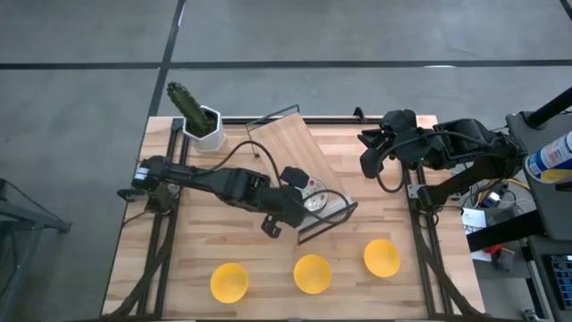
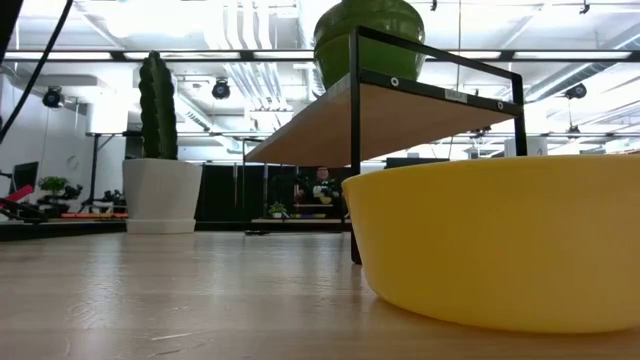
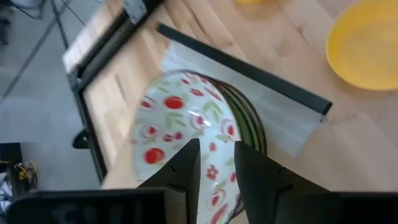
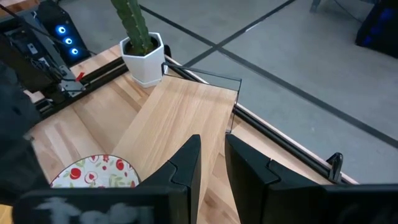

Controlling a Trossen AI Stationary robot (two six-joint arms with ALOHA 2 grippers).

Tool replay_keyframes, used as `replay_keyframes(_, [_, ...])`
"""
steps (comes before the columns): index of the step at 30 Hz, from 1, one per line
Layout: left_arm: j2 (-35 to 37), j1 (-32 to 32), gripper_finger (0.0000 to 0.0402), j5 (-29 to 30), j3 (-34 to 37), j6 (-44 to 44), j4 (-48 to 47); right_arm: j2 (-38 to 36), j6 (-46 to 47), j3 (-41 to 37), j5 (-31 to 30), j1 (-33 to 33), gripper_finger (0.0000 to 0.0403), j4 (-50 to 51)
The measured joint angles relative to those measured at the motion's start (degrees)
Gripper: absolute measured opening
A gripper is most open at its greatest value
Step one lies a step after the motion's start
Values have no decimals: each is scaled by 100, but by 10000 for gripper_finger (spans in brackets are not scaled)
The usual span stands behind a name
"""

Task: Pick & Place Mini bowls
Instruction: Stack the patterned bowl on the other white patterned bowl on the shelf, then put the right yellow bowl on the shelf

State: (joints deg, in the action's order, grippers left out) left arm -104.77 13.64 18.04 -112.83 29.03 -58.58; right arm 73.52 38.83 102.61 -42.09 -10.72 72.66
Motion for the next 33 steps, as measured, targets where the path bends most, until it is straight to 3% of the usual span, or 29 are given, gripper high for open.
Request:
replay_keyframes(6, [-11,-1,94,39,135,31,10,0,1,0,0,-1,68,-1])
replay_keyframes(14, [18,-1,94,666,-251,-47,-37,0,105,0,265,-2,68,-4])
replay_keyframes(22, [417,-69,94,469,-295,-1066,-303,35,261,-69,3025,-22,68,-135])
replay_keyframes(27, [879,-243,94,-241,-190,-1800,-288,191,1263,-289,3957,-86,68,-26])
replay_keyframes(33, [1484,-292,94,-307,-127,-2168,-152,439,2414,-620,5329,-314,68,372])
